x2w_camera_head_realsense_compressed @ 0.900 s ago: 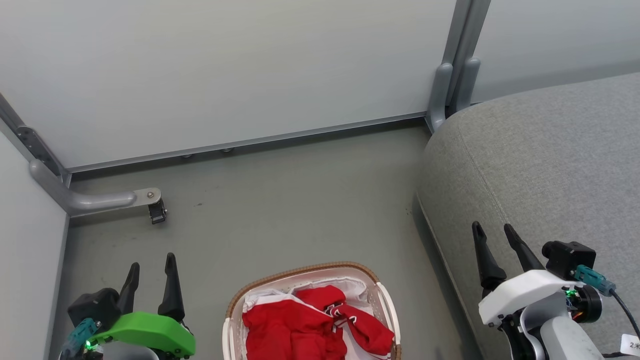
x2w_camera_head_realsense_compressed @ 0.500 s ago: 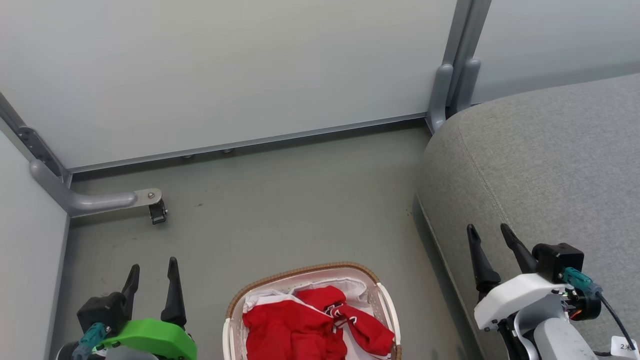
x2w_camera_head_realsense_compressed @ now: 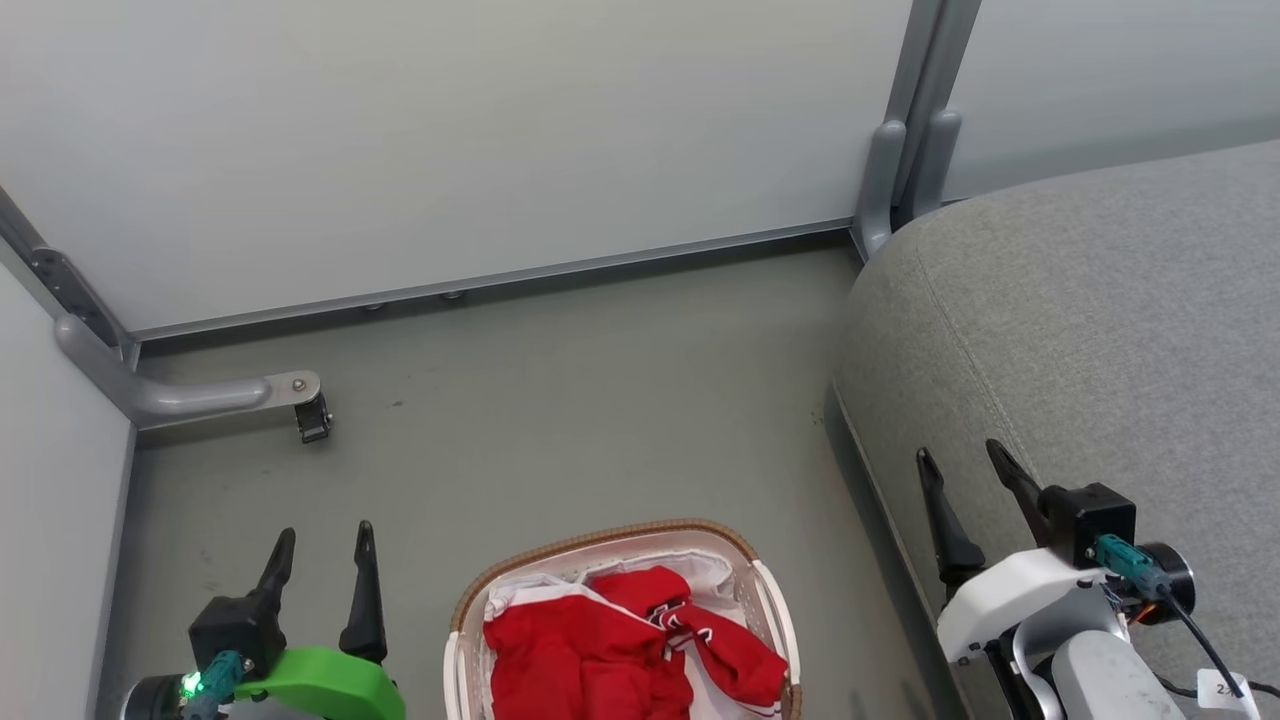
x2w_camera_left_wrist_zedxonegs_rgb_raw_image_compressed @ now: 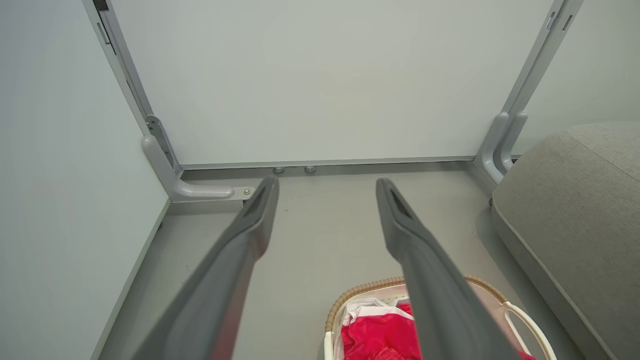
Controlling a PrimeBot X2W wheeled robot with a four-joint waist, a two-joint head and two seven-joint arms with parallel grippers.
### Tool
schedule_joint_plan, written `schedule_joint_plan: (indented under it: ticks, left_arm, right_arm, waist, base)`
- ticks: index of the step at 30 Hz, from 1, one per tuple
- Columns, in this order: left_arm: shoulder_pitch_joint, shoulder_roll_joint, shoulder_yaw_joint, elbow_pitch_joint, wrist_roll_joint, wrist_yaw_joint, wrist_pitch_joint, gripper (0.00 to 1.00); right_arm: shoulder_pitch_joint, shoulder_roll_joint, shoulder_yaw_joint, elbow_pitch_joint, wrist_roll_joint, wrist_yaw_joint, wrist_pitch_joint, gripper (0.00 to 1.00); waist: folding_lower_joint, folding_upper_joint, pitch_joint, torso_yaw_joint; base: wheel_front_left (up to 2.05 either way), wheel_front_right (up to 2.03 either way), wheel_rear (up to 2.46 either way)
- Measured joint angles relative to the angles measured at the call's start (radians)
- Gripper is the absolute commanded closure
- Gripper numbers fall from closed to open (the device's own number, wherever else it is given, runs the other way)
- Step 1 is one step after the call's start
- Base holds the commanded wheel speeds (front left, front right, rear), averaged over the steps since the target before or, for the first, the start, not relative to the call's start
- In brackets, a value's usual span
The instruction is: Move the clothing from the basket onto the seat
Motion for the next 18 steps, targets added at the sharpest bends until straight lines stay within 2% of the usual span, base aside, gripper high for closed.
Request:
schedule_joint_plan:
  ticks: [7,18]
  left_arm:
    - [-0.023,-0.028,-0.012,0.055,0.026,-0.027,-0.016,0.0]
    - [-0.241,-0.053,-0.168,0.306,0.079,-0.056,-0.035,0.0]
  right_arm:
    - [-0.053,0.0,0.017,-0.037,-0.051,0.0,-0.016,0.0]
    - [-0.219,0.001,0.079,-0.145,-0.118,0.0,-0.037,0.0]
  waist:
    - [0.0,0.0,0.054,-0.008]
    - [0.0,0.0,0.253,-0.046]
  base:
    - [0.0,0.0,0.0]
    - [0.0,0.0,0.0]
